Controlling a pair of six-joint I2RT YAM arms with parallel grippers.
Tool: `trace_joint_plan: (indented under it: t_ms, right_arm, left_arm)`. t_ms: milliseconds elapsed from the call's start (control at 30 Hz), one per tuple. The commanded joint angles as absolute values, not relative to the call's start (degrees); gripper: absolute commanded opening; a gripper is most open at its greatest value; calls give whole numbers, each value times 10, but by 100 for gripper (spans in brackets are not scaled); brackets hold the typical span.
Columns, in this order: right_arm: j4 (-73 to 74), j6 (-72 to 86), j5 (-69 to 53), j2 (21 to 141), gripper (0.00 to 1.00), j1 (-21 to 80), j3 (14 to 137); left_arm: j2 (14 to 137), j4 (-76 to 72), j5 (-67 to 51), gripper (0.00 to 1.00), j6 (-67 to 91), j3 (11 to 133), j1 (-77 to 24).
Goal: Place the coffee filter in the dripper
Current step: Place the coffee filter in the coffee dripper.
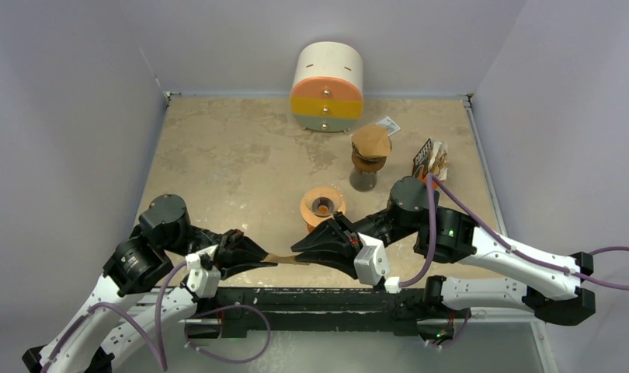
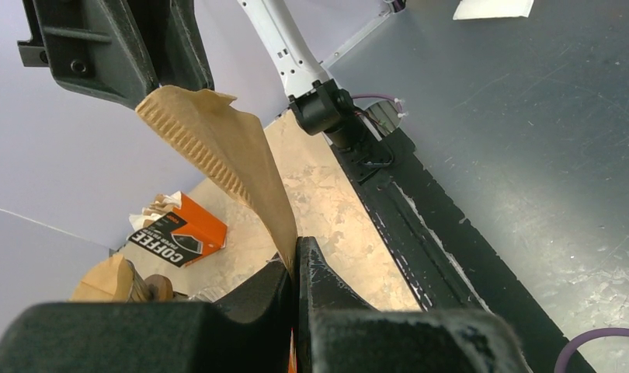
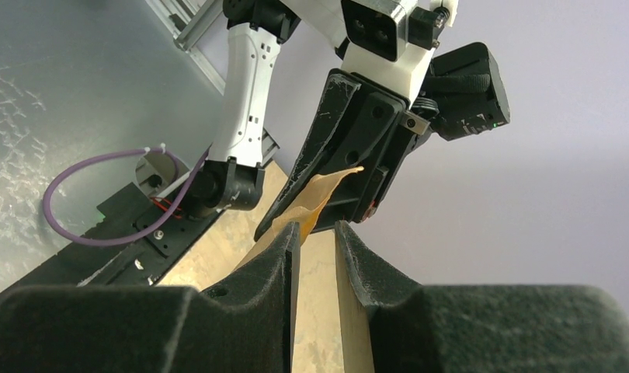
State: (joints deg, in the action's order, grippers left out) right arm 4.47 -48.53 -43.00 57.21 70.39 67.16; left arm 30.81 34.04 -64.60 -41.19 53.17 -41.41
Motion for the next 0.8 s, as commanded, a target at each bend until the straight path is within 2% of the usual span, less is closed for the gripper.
trace_joint_plan:
  t_ms: [0, 767]
  right_arm:
    - [38, -489, -426, 563, 26, 707, 670]
    - [48, -482, -415, 582, 26, 707, 669]
  left_arm:
    - [313, 338, -669, 0, -426, 554, -416]
    - [302, 300, -611, 0, -409, 543, -416]
